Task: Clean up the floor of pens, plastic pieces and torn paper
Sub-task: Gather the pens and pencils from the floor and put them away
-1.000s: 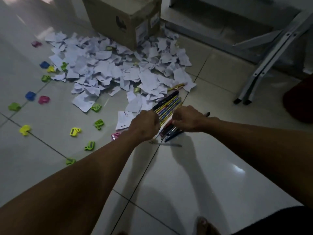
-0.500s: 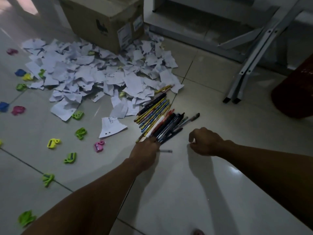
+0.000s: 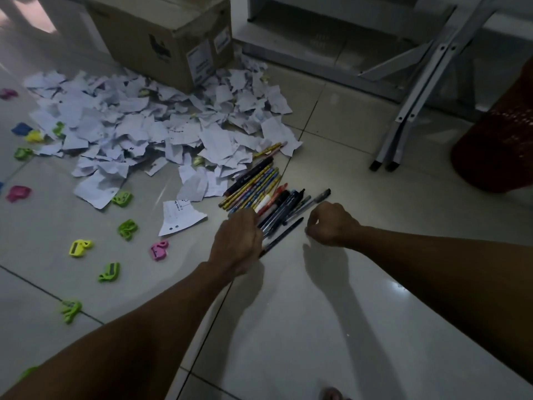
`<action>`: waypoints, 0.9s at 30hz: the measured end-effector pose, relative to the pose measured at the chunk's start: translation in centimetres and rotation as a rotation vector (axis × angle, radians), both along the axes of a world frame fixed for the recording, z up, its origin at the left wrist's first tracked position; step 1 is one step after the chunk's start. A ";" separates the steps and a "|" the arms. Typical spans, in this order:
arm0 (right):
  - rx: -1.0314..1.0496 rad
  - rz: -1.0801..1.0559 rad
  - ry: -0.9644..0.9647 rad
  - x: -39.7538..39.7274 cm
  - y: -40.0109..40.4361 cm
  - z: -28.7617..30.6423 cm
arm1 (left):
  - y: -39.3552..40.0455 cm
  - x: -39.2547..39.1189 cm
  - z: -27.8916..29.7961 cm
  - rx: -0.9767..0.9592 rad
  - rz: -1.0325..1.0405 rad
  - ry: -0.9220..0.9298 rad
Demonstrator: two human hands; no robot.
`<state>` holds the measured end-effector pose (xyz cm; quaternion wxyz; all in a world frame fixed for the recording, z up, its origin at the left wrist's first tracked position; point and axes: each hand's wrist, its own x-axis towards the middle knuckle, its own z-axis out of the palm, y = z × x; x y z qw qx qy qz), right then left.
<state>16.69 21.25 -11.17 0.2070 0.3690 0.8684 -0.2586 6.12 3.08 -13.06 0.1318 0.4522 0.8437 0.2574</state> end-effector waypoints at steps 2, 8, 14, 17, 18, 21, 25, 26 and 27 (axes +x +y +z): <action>-0.050 -0.058 0.005 -0.3 0.3 -0.9 | 1.2 -0.2 0.6 0.003 0.185 -0.115; -0.159 -0.440 0.063 -1.6 -1.4 -2.9 | 5.1 -1.9 0.7 -0.086 0.276 -0.277; -0.205 -0.712 0.125 -2.2 -3.5 -4.8 | 8.1 -2.1 -1.4 -0.255 0.141 -0.089; -0.226 -0.807 0.153 -2.1 -3.4 -5.7 | 8.6 -1.8 -2.6 -0.325 0.095 -0.071; -0.229 -0.837 0.159 -2.0 -3.5 -5.8 | 8.6 -1.8 -3.0 -0.332 0.079 -0.044; -0.235 -0.886 0.164 -1.8 -3.5 -6.1 | 8.6 -1.8 -3.4 -0.312 0.066 -0.001; -0.371 -1.008 0.227 -1.2 -3.2 -4.8 | 8.5 -2.0 -3.2 -0.314 0.021 -0.032; -0.413 -1.080 0.282 -0.9 -3.0 -4.5 | 8.5 -2.0 -3.2 -0.303 0.013 -0.052; -0.469 -1.159 0.342 -0.8 -2.7 -4.2 | 8.3 -2.0 -3.1 -0.278 0.011 -0.079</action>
